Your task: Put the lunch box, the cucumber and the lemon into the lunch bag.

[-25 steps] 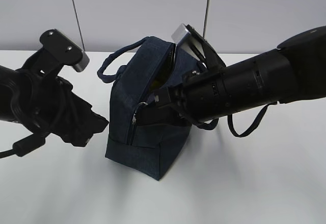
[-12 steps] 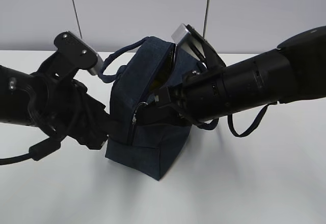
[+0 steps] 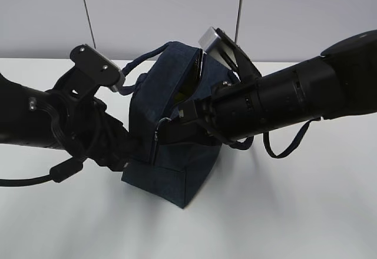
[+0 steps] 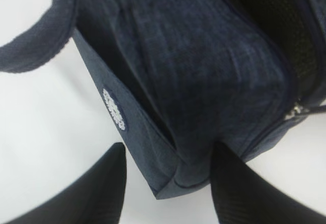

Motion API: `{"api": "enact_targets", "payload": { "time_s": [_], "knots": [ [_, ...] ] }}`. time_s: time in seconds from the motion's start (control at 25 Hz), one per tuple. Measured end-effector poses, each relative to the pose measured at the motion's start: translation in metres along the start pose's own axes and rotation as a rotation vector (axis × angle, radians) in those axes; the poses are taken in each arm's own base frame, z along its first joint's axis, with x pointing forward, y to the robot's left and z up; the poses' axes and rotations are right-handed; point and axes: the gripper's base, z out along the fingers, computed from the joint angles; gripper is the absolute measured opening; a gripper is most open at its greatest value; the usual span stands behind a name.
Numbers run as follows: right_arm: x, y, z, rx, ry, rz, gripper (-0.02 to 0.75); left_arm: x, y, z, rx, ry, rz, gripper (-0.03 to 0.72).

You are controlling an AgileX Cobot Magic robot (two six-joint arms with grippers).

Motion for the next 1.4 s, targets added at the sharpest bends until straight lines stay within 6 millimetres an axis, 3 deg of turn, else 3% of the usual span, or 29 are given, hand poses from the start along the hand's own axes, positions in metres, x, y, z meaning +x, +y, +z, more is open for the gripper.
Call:
{"api": "enact_targets", "payload": {
  "time_s": [0.32,0.76,0.92,1.12,1.4],
  "knots": [
    [0.0,0.0,0.0,0.001,-0.001,0.0,0.0,-0.001,0.0,0.0,-0.004,-0.006,0.002,0.343],
    [0.0,0.0,0.0,0.001,-0.001,0.0,0.0,-0.02,-0.005,-0.002,-0.002,-0.066,0.064,0.321],
    [0.0,0.0,0.0,0.001,-0.001,0.0,0.0,-0.02,-0.005,0.0,-0.006,-0.065,0.063,0.218],
    [0.0,-0.001,0.0,0.004,-0.002,0.001,0.0,-0.019,-0.006,0.001,-0.003,-0.062,0.066,0.026],
    [-0.002,0.0,0.0,-0.005,-0.02,0.022,0.0,-0.018,-0.007,0.001,0.004,-0.054,0.066,-0.003]
  ]
}}
